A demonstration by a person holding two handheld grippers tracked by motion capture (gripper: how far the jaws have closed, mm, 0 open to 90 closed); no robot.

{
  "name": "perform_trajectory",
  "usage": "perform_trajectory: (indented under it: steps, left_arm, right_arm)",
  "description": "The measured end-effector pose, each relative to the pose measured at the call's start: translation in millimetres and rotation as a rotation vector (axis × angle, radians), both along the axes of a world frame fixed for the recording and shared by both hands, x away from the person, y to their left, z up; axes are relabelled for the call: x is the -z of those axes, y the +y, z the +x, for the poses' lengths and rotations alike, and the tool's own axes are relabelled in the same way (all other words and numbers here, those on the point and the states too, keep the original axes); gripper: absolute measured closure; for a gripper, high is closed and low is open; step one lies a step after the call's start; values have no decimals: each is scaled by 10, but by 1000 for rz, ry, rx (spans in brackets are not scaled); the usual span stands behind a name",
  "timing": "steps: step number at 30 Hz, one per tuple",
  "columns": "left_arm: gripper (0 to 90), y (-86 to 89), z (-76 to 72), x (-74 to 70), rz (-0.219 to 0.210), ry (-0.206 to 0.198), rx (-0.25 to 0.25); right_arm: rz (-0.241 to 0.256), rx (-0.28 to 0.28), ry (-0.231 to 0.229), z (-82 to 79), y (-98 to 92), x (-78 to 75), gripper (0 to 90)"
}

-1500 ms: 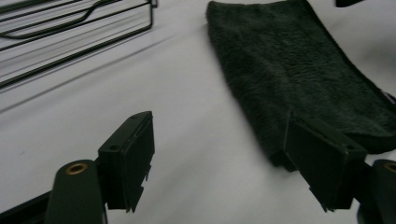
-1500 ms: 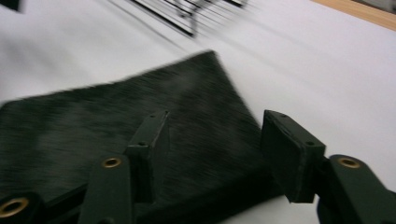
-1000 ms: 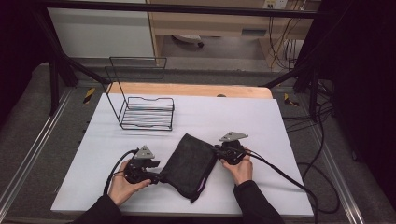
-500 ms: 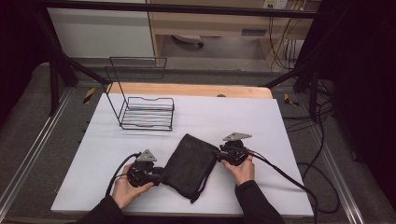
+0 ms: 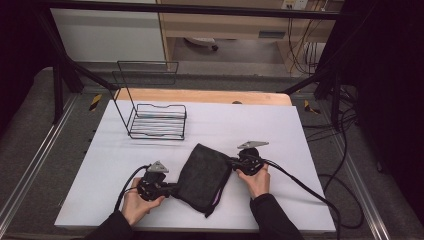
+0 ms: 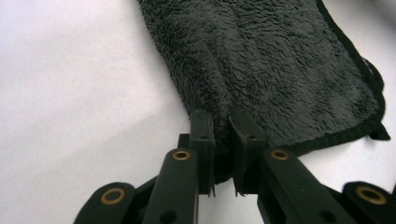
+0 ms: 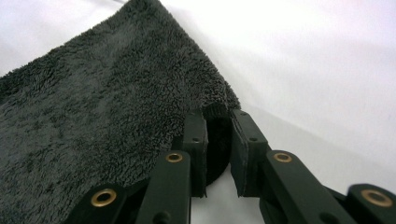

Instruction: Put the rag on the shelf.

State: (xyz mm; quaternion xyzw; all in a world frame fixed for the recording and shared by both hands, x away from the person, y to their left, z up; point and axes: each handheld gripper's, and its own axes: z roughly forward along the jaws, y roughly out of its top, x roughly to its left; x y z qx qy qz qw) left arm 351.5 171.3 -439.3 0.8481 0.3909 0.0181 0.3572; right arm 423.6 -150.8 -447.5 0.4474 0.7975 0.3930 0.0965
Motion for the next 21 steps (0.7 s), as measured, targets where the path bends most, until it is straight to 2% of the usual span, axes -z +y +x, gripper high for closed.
perform_trajectory:
  steps: [1, 4, 5, 11, 14, 21]
  left_arm:
    - [809, 5, -16, -7, 0, 0, 5]
    - [813, 25, -107, -30, -1, -3, 5]
    - [814, 36, -144, -39, -2, -4, 5]
    - [811, 48, -333, -49, -7, -17, -18]
    - [803, 43, -405, -50, -6, -36, -27]
    - [781, 48, -427, -7, 2, -61, -15]
  right_arm:
    - [0, 0, 0, 0, 0, 0, 782]
    - [-14, -35, -48, 40, 73, -53, 783]
    - [-5, -59, -61, 79, 140, -78, 782]
    - [-18, -115, -83, 163, 305, -68, 780]
    - [1, -164, -111, 200, 377, -70, 777]
    - [-22, -159, -111, 235, 426, 34, 737]
